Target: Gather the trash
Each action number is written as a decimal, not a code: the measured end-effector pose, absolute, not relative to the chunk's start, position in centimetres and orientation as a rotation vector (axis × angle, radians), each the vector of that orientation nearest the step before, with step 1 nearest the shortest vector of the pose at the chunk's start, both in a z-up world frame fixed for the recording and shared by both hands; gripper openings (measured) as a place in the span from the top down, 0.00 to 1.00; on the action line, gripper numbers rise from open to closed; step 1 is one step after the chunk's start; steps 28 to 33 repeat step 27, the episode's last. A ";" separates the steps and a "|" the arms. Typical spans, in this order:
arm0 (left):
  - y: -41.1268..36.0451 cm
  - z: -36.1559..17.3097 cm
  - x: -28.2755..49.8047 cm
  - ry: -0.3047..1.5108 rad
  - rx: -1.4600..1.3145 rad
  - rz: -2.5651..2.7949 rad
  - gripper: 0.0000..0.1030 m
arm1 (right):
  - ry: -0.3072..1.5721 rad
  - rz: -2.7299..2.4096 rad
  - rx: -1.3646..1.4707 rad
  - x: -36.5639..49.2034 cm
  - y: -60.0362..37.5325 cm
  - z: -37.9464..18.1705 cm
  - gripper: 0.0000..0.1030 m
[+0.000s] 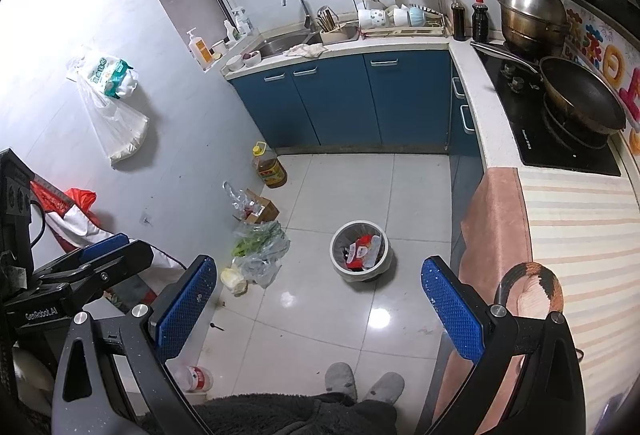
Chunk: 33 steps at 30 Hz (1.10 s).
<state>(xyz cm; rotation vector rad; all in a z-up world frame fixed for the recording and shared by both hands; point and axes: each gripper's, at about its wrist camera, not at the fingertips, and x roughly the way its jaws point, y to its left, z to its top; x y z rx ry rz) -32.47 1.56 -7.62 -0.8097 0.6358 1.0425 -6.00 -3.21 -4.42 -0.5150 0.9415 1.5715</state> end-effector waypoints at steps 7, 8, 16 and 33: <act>1.5 -7.7 -32.5 0.636 -0.810 1.042 0.00 | 0.941 1.574 -0.515 -5.8 -3.2 -4.3 0.00; 1.5 -7.6 -32.5 0.636 -0.810 1.041 0.00 | 0.941 1.573 -0.514 -5.8 -3.2 -4.3 0.00; 1.6 -7.5 -32.4 0.634 -0.808 1.040 0.00 | 0.941 1.574 -0.514 -5.8 -3.1 -4.3 0.00; 1.8 -6.3 -31.9 0.614 -0.799 1.027 0.00 | 0.937 1.575 -0.514 -5.6 -3.2 -4.2 0.00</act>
